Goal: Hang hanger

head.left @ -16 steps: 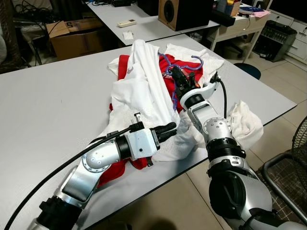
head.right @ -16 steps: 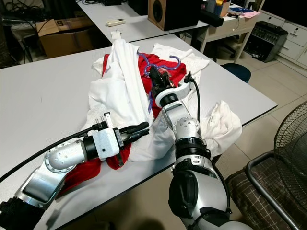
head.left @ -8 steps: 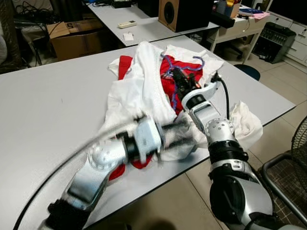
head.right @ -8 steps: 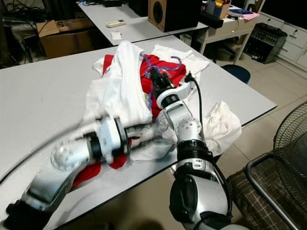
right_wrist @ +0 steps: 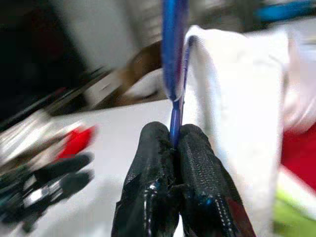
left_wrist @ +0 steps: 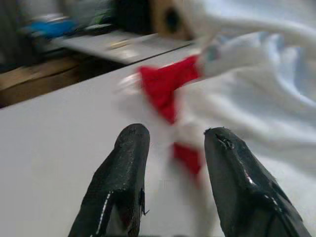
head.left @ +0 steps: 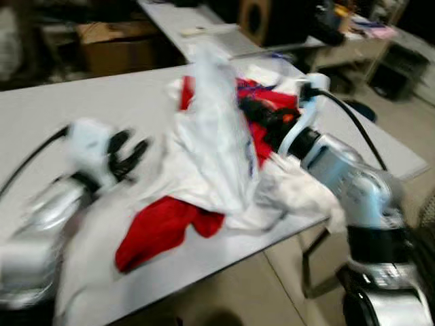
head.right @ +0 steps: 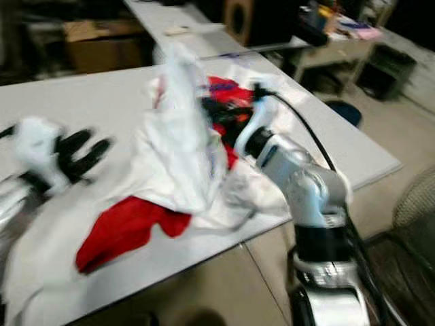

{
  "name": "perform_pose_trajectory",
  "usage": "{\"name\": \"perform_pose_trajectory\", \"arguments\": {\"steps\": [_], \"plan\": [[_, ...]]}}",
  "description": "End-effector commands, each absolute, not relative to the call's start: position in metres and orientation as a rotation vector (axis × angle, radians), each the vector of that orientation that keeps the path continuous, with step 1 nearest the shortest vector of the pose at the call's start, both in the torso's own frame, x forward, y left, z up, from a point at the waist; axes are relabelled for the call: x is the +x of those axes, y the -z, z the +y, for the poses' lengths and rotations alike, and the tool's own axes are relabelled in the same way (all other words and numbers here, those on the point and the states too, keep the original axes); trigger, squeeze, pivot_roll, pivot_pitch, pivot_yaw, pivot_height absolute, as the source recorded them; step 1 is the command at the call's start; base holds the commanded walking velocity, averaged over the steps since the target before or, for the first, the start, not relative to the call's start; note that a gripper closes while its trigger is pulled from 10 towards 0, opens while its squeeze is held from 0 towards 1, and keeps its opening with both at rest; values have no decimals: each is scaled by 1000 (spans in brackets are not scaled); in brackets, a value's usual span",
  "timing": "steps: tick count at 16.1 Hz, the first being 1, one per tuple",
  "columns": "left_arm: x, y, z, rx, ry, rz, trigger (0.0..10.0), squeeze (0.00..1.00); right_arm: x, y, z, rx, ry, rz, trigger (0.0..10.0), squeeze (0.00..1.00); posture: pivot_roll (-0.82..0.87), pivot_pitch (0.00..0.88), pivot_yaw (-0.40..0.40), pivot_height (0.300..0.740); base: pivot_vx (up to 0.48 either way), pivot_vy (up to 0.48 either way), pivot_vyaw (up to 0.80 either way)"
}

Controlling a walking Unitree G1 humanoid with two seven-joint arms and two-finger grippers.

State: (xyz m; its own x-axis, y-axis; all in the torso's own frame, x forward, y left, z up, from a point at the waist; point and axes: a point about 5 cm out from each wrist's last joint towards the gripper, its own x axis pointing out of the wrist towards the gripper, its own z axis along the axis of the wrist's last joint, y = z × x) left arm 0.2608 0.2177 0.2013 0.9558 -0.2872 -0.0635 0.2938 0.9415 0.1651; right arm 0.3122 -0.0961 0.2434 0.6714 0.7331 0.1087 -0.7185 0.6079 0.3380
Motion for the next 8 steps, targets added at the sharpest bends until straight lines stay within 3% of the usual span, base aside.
{"name": "perform_pose_trajectory", "arguments": {"steps": [1, 4, 8], "plan": [[254, -211, 215, 158, 303, 13, 10000, 0, 303, -251, -96, 349, -887, 46, 10000, 0, 118, 0, -79, 740, 0, 0, 800], [228, -218, 210, 135, 305, 58, 10000, 0, 277, -259, -98, 298, -974, 57, 10000, 0, 153, 0, -110, 740, 0, 0, 800], [219, -223, 201, 111, 327, 58, 10000, 0, 269, -236, -104, 272, -955, 152, 10000, 0, 164, 0, -142, 740, 0, 0, 800]]}}
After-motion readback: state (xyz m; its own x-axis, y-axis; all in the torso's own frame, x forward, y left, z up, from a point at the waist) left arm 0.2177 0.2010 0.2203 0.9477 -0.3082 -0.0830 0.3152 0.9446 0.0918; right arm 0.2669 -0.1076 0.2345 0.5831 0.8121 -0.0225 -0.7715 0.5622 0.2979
